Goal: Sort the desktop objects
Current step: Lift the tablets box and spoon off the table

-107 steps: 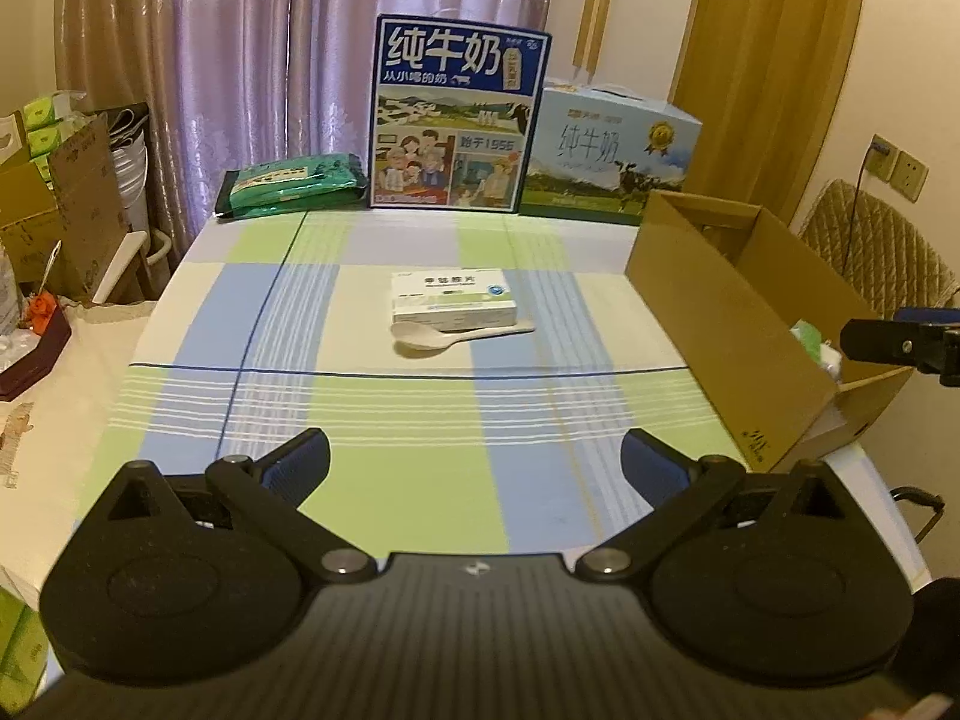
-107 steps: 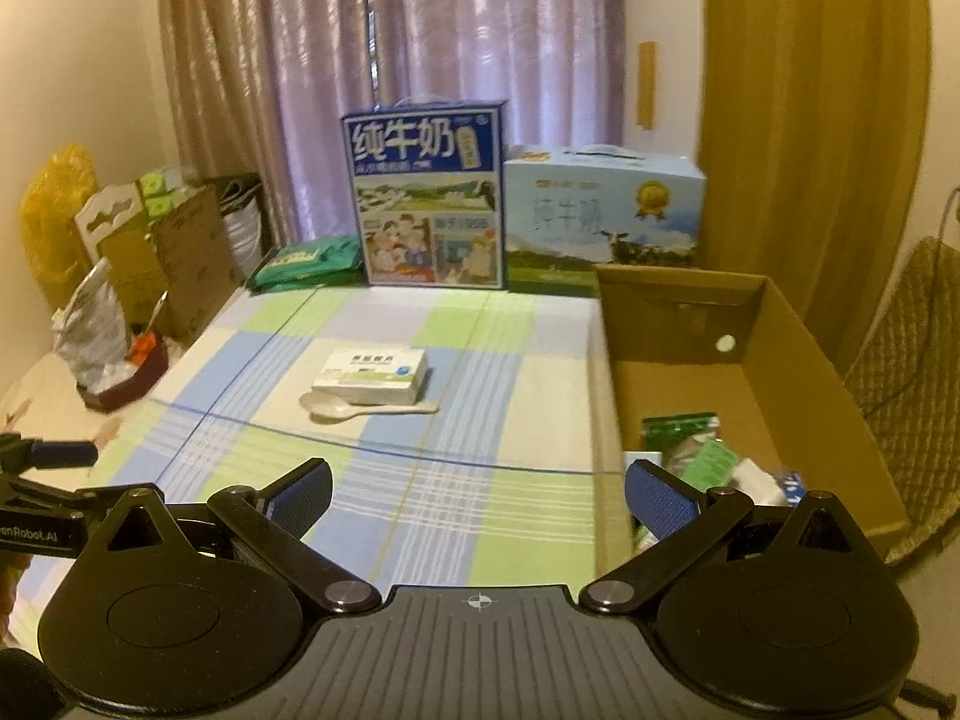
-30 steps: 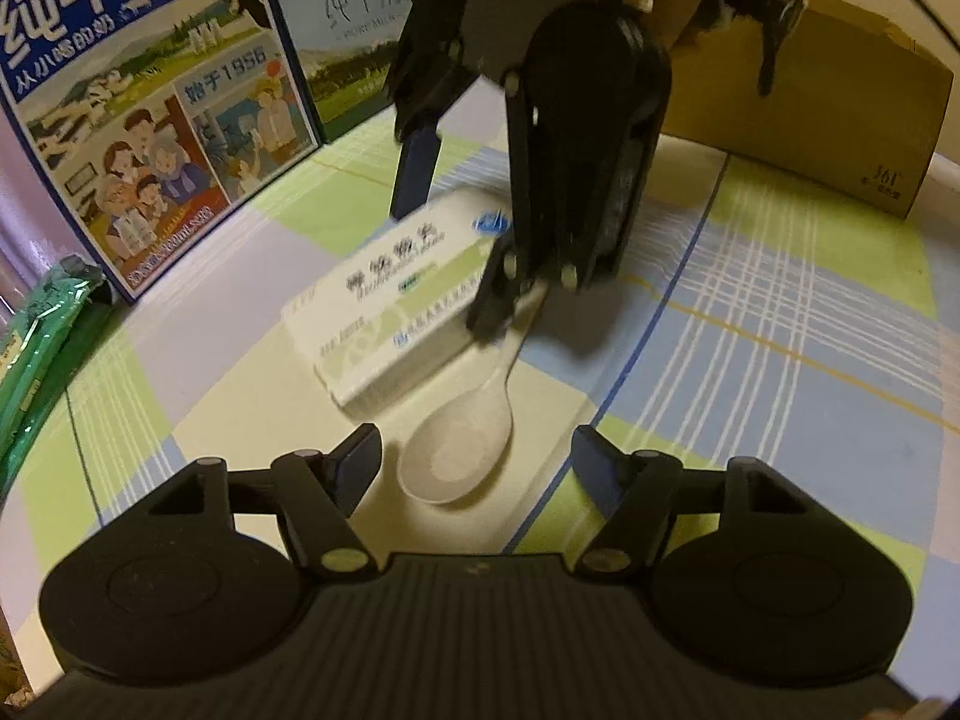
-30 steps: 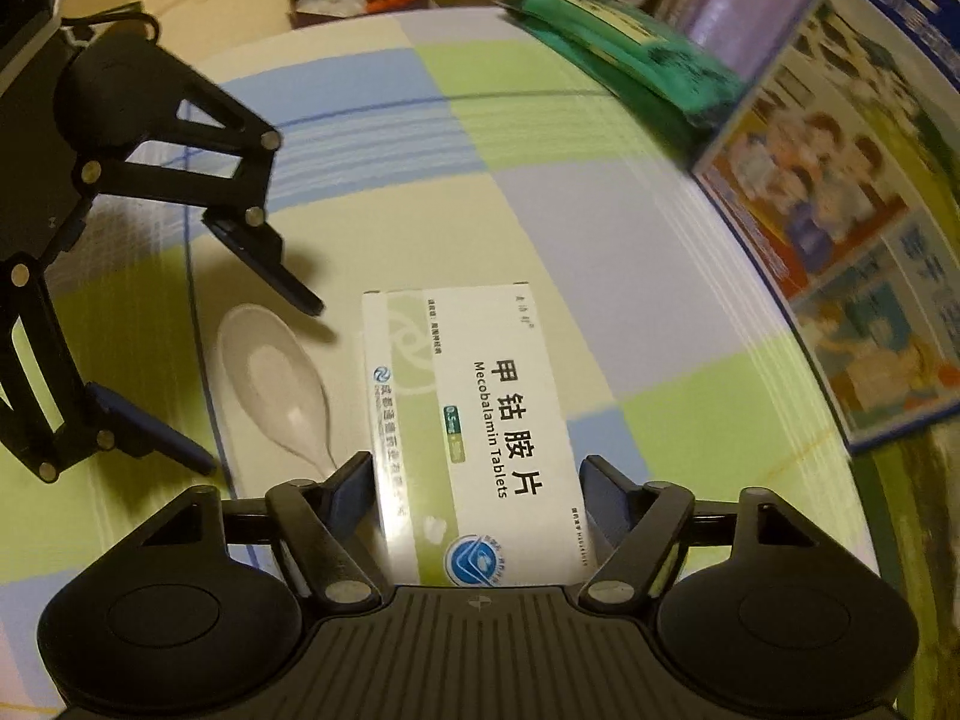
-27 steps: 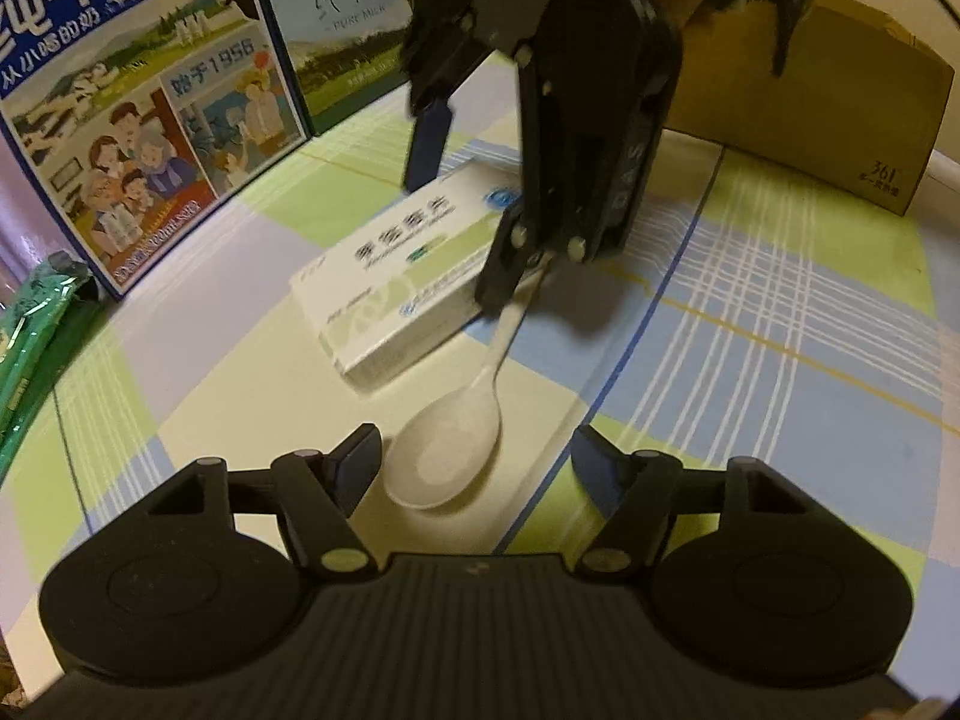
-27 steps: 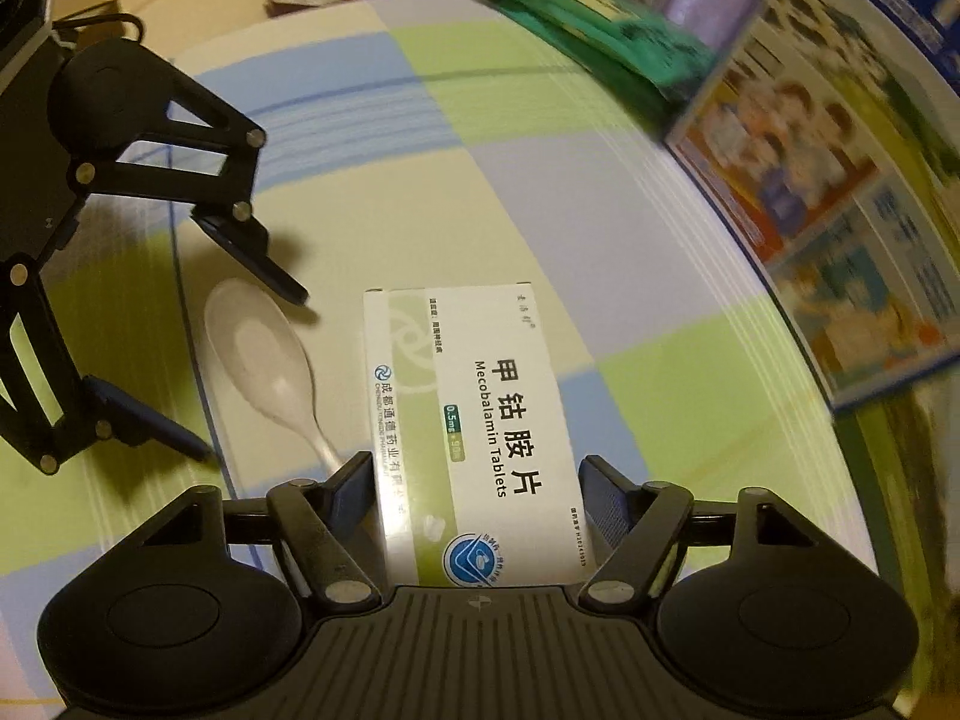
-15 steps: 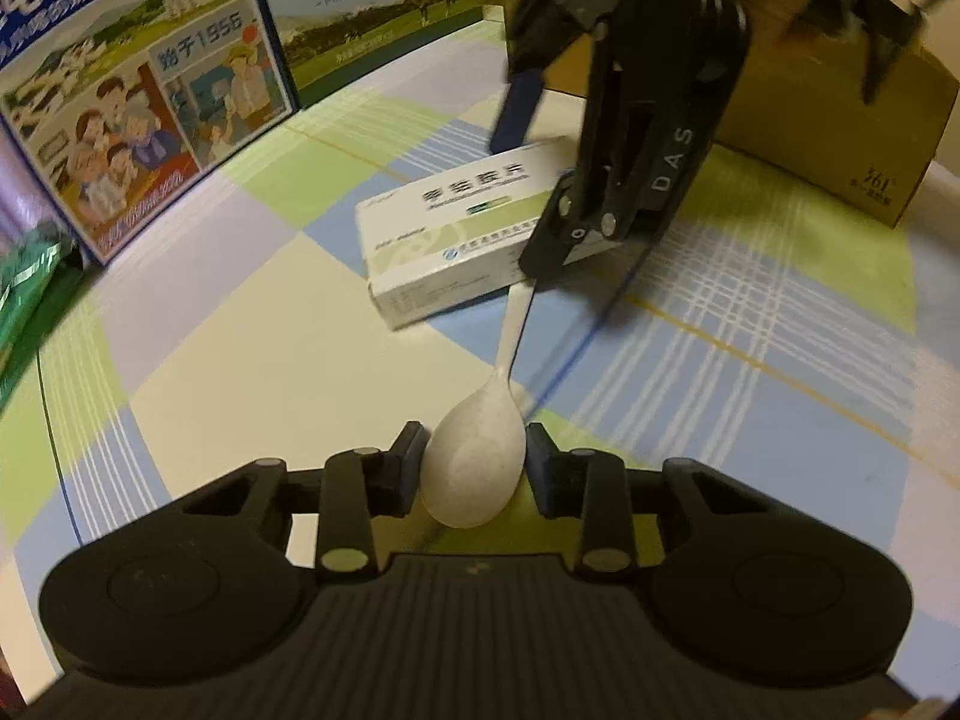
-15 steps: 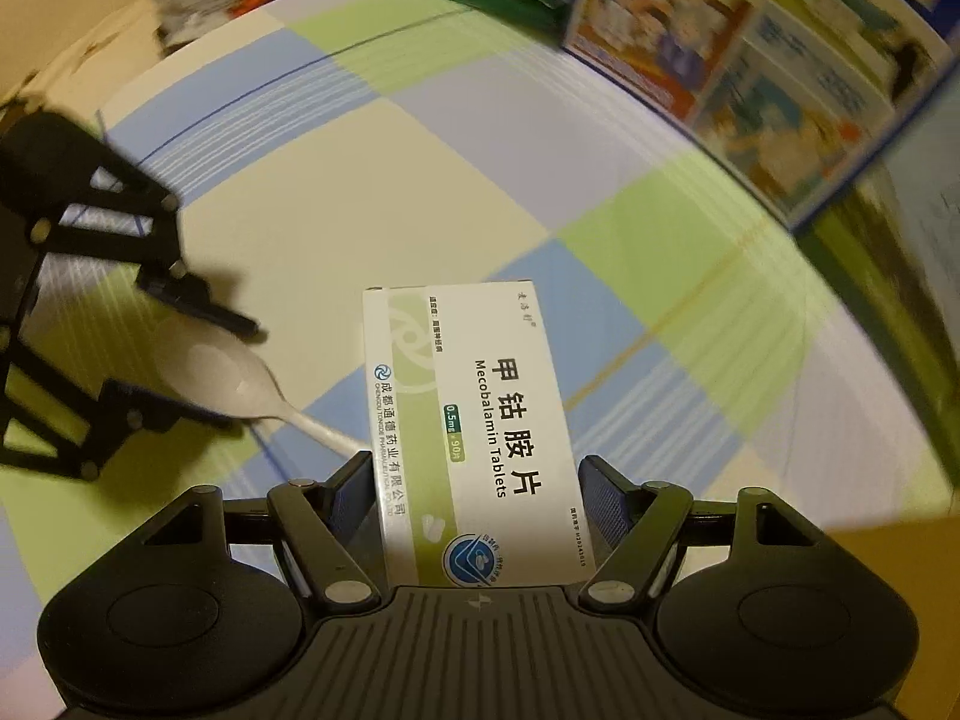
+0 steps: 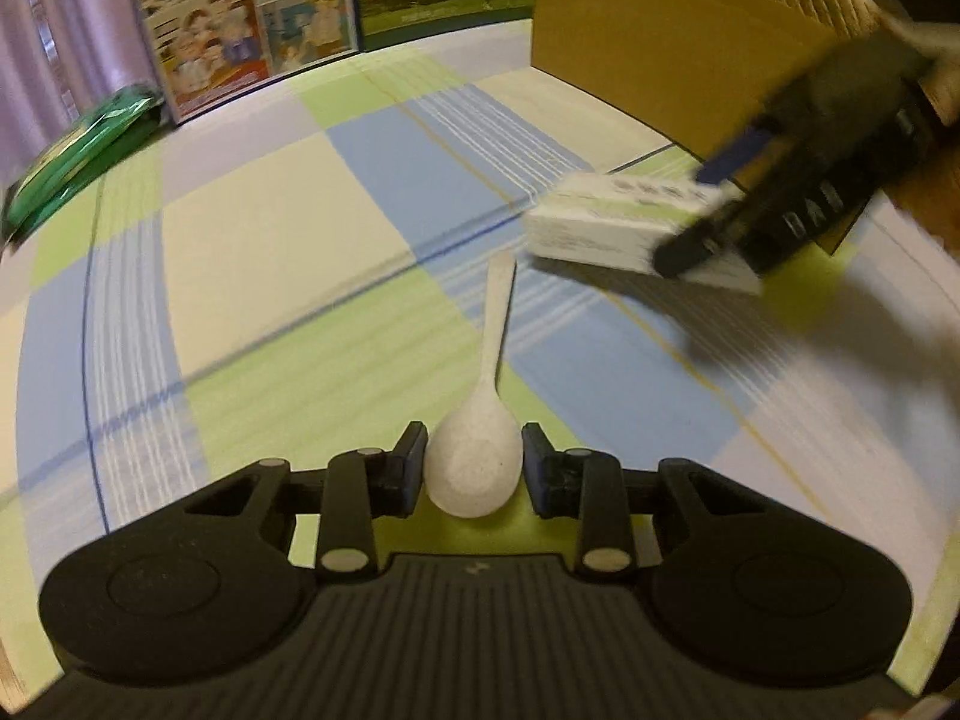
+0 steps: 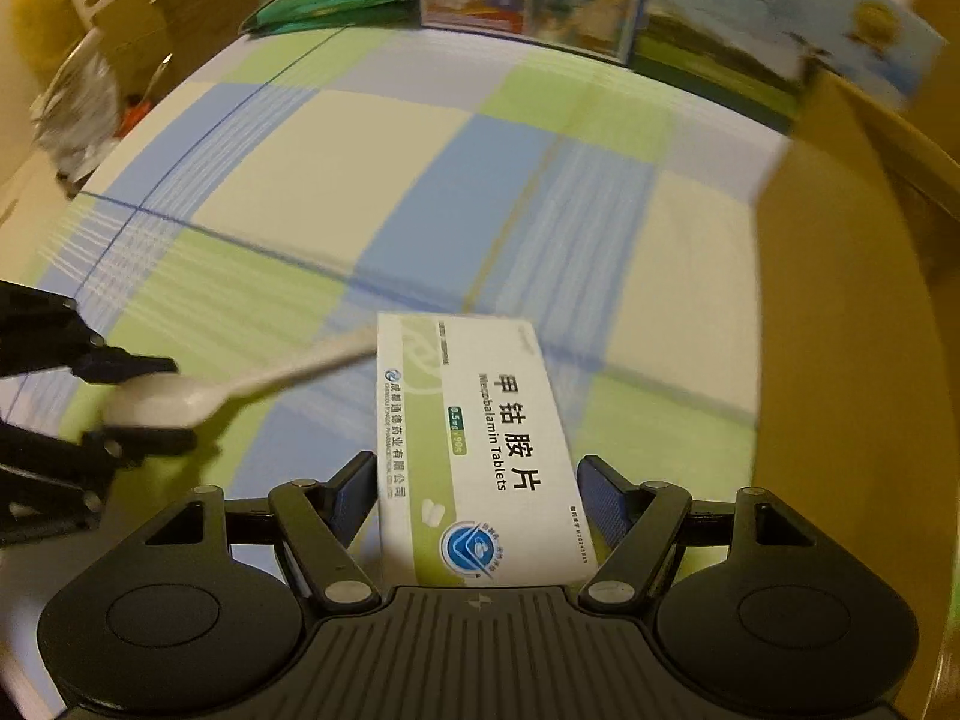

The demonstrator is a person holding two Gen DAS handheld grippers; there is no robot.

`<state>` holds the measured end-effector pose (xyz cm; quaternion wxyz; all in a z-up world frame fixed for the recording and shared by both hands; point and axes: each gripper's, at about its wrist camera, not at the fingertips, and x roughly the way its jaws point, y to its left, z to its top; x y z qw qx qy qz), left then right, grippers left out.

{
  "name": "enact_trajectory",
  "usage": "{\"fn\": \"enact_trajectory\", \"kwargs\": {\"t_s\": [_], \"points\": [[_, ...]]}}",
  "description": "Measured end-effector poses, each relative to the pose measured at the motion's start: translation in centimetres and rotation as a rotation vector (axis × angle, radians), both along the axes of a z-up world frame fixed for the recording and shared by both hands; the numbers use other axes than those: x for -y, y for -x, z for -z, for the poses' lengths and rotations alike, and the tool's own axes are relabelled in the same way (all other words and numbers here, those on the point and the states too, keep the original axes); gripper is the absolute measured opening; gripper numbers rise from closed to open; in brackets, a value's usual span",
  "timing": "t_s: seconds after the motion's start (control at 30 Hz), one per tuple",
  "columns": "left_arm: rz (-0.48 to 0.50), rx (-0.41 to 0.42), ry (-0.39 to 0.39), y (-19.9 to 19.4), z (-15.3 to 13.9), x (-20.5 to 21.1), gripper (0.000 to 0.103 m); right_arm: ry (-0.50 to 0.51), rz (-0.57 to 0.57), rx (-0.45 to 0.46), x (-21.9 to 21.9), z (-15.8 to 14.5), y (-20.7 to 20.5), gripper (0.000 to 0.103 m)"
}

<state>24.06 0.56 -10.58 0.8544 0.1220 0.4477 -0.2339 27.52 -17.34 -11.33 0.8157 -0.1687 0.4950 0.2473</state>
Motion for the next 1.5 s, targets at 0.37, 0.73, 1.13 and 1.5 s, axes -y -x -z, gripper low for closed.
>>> {"fn": "enact_trajectory", "kwargs": {"t_s": [0.37,0.73,1.13,1.5], "points": [[-0.187,0.043,0.095,4.3,-1.4,1.0,0.028,-0.106,0.012,0.063,2.9,1.9,6.1,0.071],[-0.235,0.054,0.105,5.2,-0.1,1.8,0.028,-0.137,-0.033,0.102,2.8,3.5,5.8,0.072],[-0.252,0.09,0.102,5.3,-0.3,2.2,0.028,-0.157,0.044,0.146,2.9,3.3,5.6,0.068],[-0.257,0.148,0.108,6.2,-1.8,2.5,0.028,-0.252,0.145,0.199,4.7,0.7,8.0,0.068]]}}
